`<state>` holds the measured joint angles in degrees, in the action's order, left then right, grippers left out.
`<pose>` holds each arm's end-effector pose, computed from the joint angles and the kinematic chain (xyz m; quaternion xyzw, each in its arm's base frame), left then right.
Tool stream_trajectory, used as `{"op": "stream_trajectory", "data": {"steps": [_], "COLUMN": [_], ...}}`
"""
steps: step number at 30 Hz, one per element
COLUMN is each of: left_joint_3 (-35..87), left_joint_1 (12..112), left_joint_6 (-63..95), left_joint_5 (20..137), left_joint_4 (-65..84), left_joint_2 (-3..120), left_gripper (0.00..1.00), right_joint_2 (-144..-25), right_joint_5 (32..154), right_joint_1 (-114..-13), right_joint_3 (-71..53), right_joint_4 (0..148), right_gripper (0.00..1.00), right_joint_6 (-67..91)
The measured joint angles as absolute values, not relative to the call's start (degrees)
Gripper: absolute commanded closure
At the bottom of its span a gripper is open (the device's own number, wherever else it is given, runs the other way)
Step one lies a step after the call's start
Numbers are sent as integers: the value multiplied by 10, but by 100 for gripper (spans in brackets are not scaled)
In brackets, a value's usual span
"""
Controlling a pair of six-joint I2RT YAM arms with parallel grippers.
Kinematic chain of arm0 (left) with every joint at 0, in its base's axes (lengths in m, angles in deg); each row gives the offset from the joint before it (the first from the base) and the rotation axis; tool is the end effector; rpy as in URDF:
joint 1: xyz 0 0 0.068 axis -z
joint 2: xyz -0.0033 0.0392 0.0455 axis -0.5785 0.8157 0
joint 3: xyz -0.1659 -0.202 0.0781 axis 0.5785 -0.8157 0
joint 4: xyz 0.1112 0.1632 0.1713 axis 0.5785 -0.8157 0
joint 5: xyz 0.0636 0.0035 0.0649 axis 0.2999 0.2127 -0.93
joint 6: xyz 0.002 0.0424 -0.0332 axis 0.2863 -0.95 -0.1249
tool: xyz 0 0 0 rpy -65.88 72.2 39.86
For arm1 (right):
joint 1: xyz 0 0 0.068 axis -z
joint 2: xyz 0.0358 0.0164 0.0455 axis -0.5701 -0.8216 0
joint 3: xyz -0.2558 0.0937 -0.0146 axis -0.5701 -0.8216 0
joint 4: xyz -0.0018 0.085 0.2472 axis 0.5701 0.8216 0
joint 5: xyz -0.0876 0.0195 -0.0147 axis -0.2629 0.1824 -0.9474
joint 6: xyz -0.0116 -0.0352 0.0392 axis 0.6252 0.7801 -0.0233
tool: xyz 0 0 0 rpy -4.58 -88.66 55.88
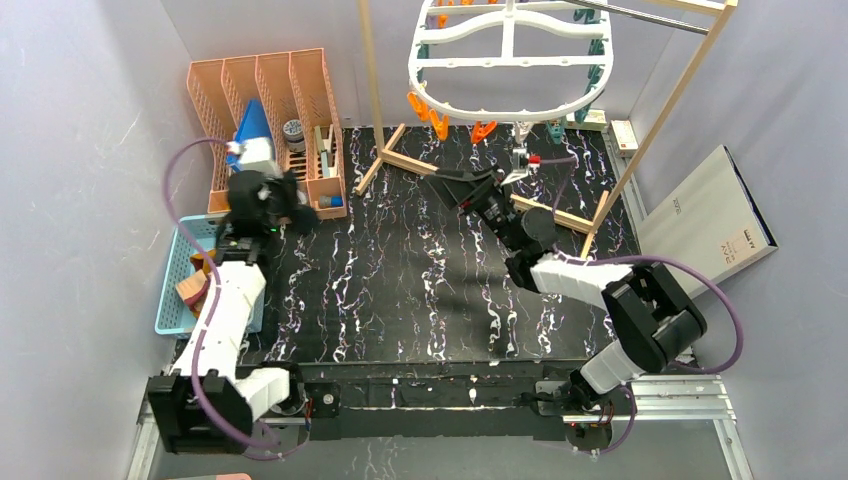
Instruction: Remove the socks clipped to the hanger
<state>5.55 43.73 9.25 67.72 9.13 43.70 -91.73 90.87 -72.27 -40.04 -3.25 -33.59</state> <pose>0.2491 -0.0353 0.3504 0.0071 0.7515 -0.0622 0.6568 0.2544 0.1991 0.3093 0.0233 0.4791 0.6342 0.6063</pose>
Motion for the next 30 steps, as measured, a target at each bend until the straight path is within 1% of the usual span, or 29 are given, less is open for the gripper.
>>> {"op": "stream_trajectory", "data": {"steps": [3, 6, 14, 17, 19, 20, 21, 22, 23, 24, 27, 30], "left_joint_3": [72, 93, 108, 99, 69, 56, 48, 48, 49, 50, 86, 110], "left_joint_1": [295, 217, 116, 107, 108, 107, 107, 107, 107, 107, 108, 107], "left_joint_6": [139, 168, 273, 306, 338, 351, 368, 379, 382, 384, 409, 439], "left_joint_5": [651, 587, 418, 402, 404, 409, 426, 442, 457, 466, 467, 465], "left_joint_4": [42, -3, -74, -97, -113, -124, -135, -139, -143, -149, -197, -236], "left_joint_2": [467, 494, 526, 570, 604, 620, 642, 653, 658, 659, 647, 601], "left_gripper": [100, 100, 100, 100, 100, 86, 69, 27, 6, 2, 2, 2], "right_joint_2": [-894, -870, -780, -740, -717, -714, -714, -714, -714, -714, -714, -715], "right_joint_5": [917, 925, 932, 929, 929, 929, 929, 929, 929, 929, 929, 929], "right_joint_1": [-725, -734, -751, -751, -751, -751, -751, -751, -750, -750, -750, -750], "right_joint_3": [-449, -496, -617, -619, -613, -609, -607, -608, -608, -611, -627, -628], "right_joint_4": [-28, -25, 21, 62, 96, 109, 123, 131, 131, 131, 132, 134], "right_gripper": [1, 1, 1, 1, 1, 1, 1, 1, 1, 1, 1, 1], "right_joint_6": [-341, -344, -351, -335, -311, -302, -293, -291, -293, -294, -295, -295]}}
